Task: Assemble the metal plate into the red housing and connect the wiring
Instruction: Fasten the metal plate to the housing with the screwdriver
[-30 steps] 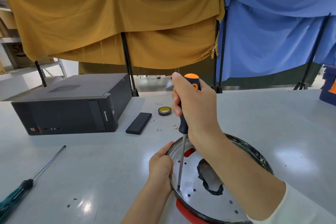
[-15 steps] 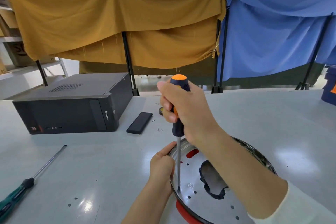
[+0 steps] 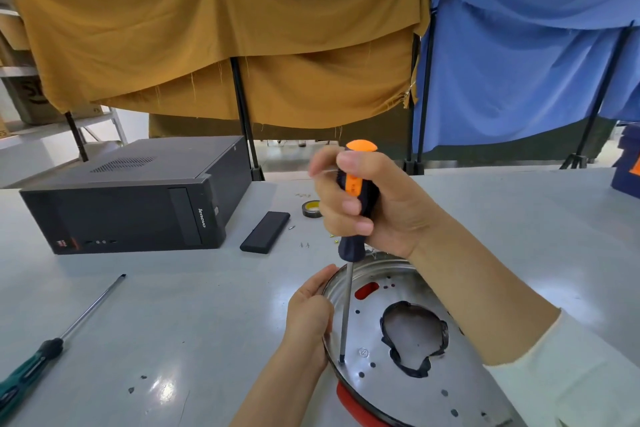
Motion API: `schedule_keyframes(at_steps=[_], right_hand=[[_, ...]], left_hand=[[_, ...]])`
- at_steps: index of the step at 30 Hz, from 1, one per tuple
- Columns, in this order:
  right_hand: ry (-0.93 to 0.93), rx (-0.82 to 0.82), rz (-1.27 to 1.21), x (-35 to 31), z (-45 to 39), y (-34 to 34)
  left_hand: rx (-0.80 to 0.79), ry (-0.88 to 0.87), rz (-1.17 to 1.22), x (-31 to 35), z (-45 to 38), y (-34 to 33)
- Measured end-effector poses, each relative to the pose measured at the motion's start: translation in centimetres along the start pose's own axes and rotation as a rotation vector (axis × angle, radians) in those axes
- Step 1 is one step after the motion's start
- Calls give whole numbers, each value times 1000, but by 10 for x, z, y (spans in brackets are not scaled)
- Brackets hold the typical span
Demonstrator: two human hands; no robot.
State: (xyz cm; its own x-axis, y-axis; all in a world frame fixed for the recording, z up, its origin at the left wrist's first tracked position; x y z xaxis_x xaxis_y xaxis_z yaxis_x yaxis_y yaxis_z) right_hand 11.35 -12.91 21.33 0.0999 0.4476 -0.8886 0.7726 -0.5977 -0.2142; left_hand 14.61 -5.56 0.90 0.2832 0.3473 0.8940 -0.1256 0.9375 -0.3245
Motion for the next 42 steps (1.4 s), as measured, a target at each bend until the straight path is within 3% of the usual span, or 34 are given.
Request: schedule_keyframes(at_steps=[9,19,21,24,26,30,32,34,36,40,42], right_hand=[[341,859,306,-7,24,17],[442,1092,447,-6,38,6],[432,1057,443,-6,37,5],[298,844,440,-5,24,7],[158,634,395,-4,13,11],[-3,36,32,-4,6,-1],[-34,-107,12,-7,6,-9],[-67,-128,10,-5,2,-12],[-67,-36,23,-1,-2,-10],[74,273,137,2,-2,-4],[169,504,238,-1,5,2]], left_hand=[[91,-12,-75,6,9,0],[115,-6,-79,7,17,-1],[101,-8,-71,5,14,0],[63,-17,-68,3,10,0],[58,-21,-72,2,7,1],[36,-14,-88,0,2,2],[34,-19,-106,1,3,2],[49,-24,-86,0,3,3],[73,-30,-57,-1,2,4],[79,-18,-76,-2,5,5],[100,-6,-104,2,9,4]])
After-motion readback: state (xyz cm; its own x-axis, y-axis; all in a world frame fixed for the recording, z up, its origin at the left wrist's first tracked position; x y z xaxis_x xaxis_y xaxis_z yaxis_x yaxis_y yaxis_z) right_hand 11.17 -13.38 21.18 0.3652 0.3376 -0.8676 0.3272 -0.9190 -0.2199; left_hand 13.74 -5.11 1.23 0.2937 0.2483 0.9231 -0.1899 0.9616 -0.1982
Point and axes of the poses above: each hand's wrist, its own z-axis away from the middle knuckle, its own y-axis out of the back of the hand, x = y × z, the point moved 6 cm from there along -z, towards the middle knuckle, and after that the axes turned 2 degrees about -x, right-handed, at the moved point
